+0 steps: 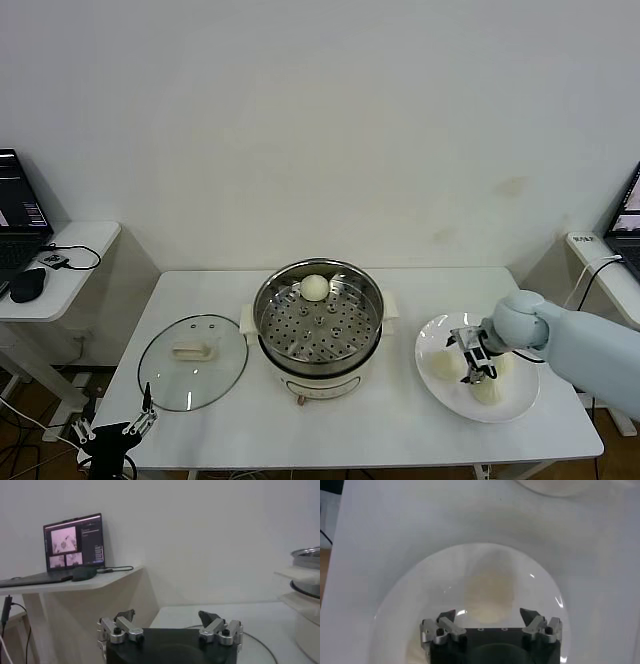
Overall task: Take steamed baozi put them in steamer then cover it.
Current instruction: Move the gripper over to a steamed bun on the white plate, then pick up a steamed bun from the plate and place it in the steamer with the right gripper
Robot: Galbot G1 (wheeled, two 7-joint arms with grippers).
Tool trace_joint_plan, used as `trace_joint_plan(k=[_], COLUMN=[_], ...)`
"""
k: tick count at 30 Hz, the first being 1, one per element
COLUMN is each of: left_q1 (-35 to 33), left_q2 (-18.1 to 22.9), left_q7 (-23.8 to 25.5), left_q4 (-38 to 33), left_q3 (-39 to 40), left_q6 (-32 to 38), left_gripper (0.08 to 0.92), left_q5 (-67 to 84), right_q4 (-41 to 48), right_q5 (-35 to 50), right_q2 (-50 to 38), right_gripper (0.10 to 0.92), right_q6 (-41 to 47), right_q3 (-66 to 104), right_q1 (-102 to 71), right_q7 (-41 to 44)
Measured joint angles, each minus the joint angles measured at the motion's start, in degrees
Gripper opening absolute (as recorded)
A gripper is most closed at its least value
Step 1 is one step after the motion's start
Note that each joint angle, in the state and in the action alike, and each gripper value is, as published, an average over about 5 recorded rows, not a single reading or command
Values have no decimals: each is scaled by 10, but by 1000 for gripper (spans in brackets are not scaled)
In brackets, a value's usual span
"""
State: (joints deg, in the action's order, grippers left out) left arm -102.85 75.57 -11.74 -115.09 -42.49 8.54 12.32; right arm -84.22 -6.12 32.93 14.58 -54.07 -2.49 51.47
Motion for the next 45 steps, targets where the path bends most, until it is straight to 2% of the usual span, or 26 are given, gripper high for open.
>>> trace_joint_plan(k=[8,20,34,45], left_q1=[-1,-2,-3,-2], left_q2=[1,2,-4,-10], left_q7=[0,0,0,0], left_q4=[0,-2,-9,-13], left_q3=[0,0,4,8], left_q6=[0,1,-1,-4], left_gripper=[823,823,823,823], left_q5=[0,-1,0,0], right_q4=[6,-1,-31,-50], right_q5=[-8,-6,53,168], right_q2=[8,1,-19,37], right_gripper=[655,588,594,602], right_q6=[0,-2,9,40], right_q3=[14,21,-10,-100], right_q1=[-11,-5,121,323], right_q7=[0,10,31,23])
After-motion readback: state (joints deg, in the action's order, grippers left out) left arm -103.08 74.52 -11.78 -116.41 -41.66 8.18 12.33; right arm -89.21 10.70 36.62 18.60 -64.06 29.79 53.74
